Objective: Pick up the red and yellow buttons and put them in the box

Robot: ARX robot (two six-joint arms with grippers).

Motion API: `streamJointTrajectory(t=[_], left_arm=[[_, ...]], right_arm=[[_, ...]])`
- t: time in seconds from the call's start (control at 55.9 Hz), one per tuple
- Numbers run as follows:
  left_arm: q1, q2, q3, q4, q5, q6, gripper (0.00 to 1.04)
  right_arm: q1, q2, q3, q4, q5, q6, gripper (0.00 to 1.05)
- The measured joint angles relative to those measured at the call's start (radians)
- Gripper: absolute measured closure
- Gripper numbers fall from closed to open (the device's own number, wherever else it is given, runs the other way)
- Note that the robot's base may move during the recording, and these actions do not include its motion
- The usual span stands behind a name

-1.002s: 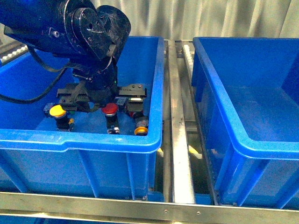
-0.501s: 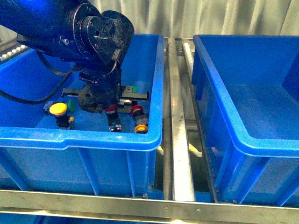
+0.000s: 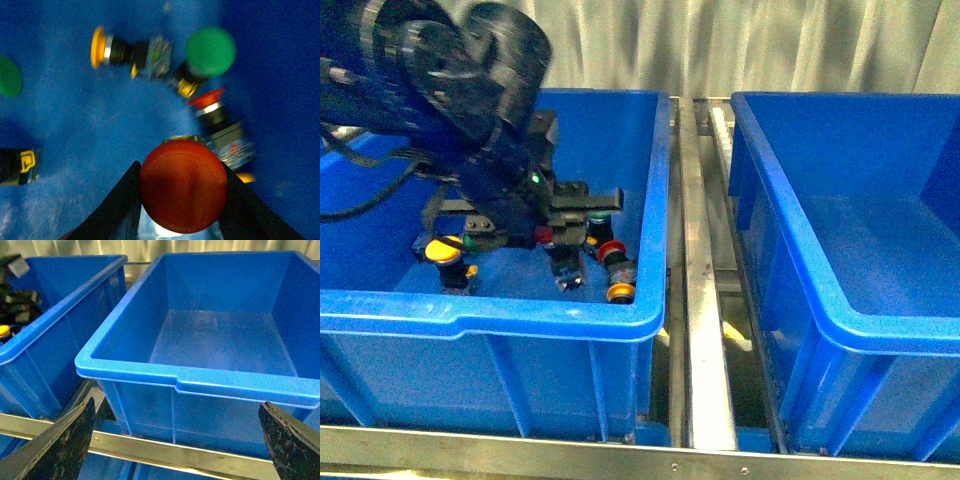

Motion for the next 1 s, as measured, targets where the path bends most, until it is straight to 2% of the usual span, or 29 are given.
streamJointTrajectory(t=[0.143, 0.161, 0.179, 0.197, 0.268, 0.358, 0.411, 0.429, 0.501, 0.59, 0.787, 1.002], left_arm=[[0.104, -0.184, -0.208, 0.254, 0.302, -0.073, 0.71], [0.113, -0.196, -0.223, 0.269, 0.315, -0.079, 0.71], [0.131, -0.215, -0.252, 0.298, 0.377, -0.103, 0.71], [0.14, -0.224, -0.267, 0.315, 0.389, -0.116, 0.71], [0.19, -0.249, -0.367, 0.445, 0.545, -0.23, 0.71], [0.2, -0.245, -0.471, 0.603, 0.674, -0.389, 0.71], [0.176, -0.24, -0.521, 0.705, 0.743, -0.488, 0.71], [0.169, -0.238, -0.529, 0.716, 0.748, -0.509, 0.71], [0.069, -0.234, -0.55, 0.973, 0.781, -0.698, 0.71], [-0.042, -0.234, -0.512, 1.12, 0.786, -0.826, 0.71], [-0.249, -0.161, -0.386, 1.056, 0.787, -0.878, 0.71], [-0.312, -0.08, -0.318, 1.019, 0.769, -0.877, 0.71]], right_arm=[[0.0, 0.0, 0.0, 0.0, 0.0, 0.0, 0.07], [0.0, 0.0, 0.0, 0.0, 0.0, 0.0, 0.07], [0.0, 0.0, 0.0, 0.0, 0.0, 0.0, 0.07], [0.0, 0.0, 0.0, 0.0, 0.0, 0.0, 0.07], [0.0, 0.0, 0.0, 0.0, 0.0, 0.0, 0.07], [0.0, 0.0, 0.0, 0.0, 0.0, 0.0, 0.07], [0.0, 0.0, 0.0, 0.0, 0.0, 0.0, 0.07], [0.0, 0.0, 0.0, 0.0, 0.0, 0.0, 0.07], [0.0, 0.0, 0.0, 0.0, 0.0, 0.0, 0.07], [0.0, 0.0, 0.0, 0.0, 0.0, 0.0, 0.07], [0.0, 0.0, 0.0, 0.0, 0.0, 0.0, 0.07], [0.0, 0.0, 0.0, 0.0, 0.0, 0.0, 0.07]])
